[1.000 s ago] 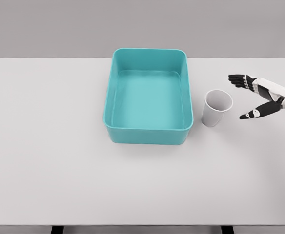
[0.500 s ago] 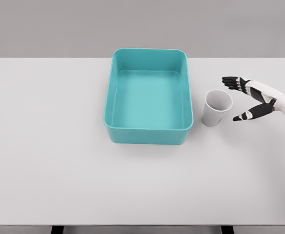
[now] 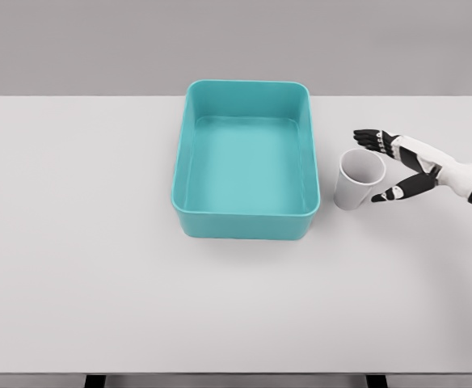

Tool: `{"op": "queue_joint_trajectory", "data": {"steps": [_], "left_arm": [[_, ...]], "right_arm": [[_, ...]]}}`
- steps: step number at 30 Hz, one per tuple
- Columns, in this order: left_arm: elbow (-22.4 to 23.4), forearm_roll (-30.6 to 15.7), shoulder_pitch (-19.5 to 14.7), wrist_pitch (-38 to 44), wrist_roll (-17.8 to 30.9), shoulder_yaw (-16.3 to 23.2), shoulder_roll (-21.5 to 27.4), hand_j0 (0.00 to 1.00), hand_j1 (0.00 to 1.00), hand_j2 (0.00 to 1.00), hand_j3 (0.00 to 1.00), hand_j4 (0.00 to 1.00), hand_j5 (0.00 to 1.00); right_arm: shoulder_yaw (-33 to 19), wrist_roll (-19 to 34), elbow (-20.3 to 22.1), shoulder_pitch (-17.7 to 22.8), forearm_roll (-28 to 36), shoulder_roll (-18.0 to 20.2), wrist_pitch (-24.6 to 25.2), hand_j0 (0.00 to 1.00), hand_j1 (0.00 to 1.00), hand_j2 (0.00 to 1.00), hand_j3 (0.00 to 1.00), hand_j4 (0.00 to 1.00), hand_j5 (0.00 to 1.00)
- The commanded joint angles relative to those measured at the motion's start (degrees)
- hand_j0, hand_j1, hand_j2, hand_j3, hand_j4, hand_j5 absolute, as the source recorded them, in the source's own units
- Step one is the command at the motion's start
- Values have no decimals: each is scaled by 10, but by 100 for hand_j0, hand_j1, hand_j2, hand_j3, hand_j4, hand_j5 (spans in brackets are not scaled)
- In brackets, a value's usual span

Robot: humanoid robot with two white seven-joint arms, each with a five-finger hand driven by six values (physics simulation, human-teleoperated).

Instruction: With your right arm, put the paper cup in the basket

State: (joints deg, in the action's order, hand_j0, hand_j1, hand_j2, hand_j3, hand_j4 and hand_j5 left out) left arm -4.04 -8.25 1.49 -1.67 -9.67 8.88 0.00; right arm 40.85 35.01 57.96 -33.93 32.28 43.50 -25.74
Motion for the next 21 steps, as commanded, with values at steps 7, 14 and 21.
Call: {"op": "queue_joint_trajectory", "data": {"steps": [7,14,21], "left_arm": [[0,0,0,0,0,0,0,100,100,100,100,100,100],[0,0,0,0,0,0,0,100,100,100,100,100,100],[0,0,0,0,0,0,0,100,100,100,100,100,100]], "right_arm": [[-1,0,0,1,3,-10,2,100,100,100,100,100,100],[0,0,2,1,3,-15,1,100,100,100,100,100,100],[1,0,6,1,3,-16,-2,100,100,100,100,100,100]]}}
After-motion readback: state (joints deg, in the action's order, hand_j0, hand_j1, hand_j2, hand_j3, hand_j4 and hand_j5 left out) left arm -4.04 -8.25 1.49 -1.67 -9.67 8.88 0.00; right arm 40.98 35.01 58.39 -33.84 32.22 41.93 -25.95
